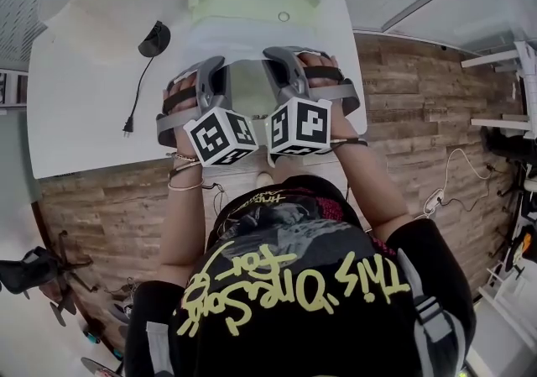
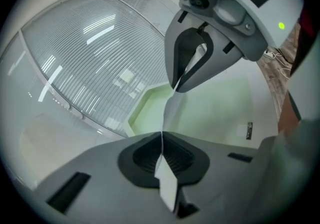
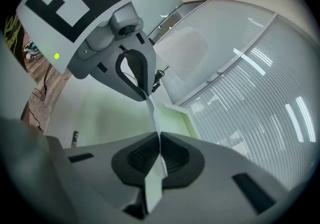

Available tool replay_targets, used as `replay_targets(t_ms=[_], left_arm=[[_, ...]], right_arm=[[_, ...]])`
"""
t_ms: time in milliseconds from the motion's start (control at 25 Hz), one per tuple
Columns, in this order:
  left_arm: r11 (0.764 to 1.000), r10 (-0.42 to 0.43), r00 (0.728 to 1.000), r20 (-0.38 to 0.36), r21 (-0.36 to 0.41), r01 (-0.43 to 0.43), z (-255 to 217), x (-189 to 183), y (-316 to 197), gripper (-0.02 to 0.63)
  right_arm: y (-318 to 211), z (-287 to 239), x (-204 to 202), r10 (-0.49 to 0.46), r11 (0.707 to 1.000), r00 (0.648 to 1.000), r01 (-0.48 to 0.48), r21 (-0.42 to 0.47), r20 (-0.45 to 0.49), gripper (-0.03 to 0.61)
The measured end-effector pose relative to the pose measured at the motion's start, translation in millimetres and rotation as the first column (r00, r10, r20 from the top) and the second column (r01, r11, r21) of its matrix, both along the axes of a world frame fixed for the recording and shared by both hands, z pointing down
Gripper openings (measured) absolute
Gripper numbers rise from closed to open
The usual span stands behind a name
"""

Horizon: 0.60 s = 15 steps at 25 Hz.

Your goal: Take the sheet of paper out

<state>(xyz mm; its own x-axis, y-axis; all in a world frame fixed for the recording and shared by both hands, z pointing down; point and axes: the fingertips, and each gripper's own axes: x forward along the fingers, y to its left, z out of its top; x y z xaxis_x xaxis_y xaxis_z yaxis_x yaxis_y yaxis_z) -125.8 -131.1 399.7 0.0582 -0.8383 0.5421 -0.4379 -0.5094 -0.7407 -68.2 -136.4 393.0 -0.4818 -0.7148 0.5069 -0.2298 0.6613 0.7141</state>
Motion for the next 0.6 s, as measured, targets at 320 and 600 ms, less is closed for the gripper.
replay_targets(t_ms=[320,600], left_arm=[[0.999,0.003,1.000,0.003,0.033,-0.003,-14,-1,7,0.008],[0.998,0.004,1.000,0.007,0.065,-0.004,-26,1,13,0.008]], right_arm=[[7,-15,-1,-0.004,0.999,1.000,0.003,0.043,0.001,0.009],[12,-30,0,-0.002,0.997,1.000,0.002,0.083,0.005,0.009]])
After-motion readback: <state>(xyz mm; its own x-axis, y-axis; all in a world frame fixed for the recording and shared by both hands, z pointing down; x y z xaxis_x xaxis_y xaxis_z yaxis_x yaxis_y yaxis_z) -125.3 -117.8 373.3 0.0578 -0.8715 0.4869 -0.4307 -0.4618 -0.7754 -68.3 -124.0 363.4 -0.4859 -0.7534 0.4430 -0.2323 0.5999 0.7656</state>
